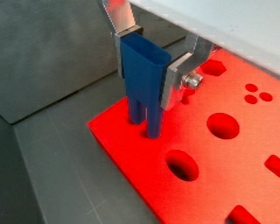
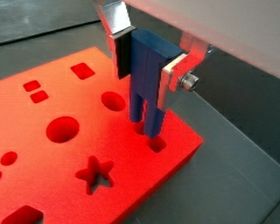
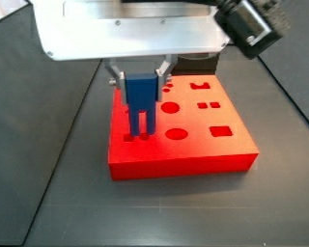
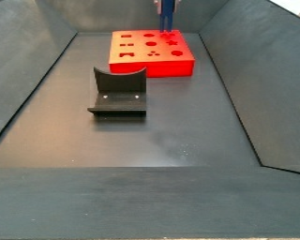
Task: Pick up the square-circle object. Move up. Rotate the square-circle object. Place the square-circle object on the fixture. Regrasp the square-circle object. Move to above the board. Insert the square-circle object.
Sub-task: Insert the square-circle object.
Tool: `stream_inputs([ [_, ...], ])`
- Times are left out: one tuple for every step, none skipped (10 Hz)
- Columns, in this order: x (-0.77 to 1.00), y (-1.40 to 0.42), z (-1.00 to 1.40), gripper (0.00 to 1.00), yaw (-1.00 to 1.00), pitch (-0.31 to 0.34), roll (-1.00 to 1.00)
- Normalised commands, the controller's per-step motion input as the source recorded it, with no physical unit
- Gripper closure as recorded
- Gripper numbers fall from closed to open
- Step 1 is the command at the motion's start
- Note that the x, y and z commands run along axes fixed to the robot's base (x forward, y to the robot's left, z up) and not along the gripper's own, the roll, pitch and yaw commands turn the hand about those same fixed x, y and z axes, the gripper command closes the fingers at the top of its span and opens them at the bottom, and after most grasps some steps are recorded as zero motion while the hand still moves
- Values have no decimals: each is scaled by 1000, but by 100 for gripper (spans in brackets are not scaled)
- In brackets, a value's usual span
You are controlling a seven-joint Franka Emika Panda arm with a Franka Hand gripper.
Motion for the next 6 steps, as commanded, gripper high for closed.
stream_inputs([
  [-120, 0, -226, 100, 37, -116, 141],
  [-154, 0, -246, 100, 51, -111, 177],
  [-143, 0, -174, 100, 54, -93, 157],
  [-106, 0, -146, 100, 54, -90, 130],
  [-11, -49, -334, 100, 57, -129, 146],
  [86, -197, -557, 100, 17, -130, 203],
])
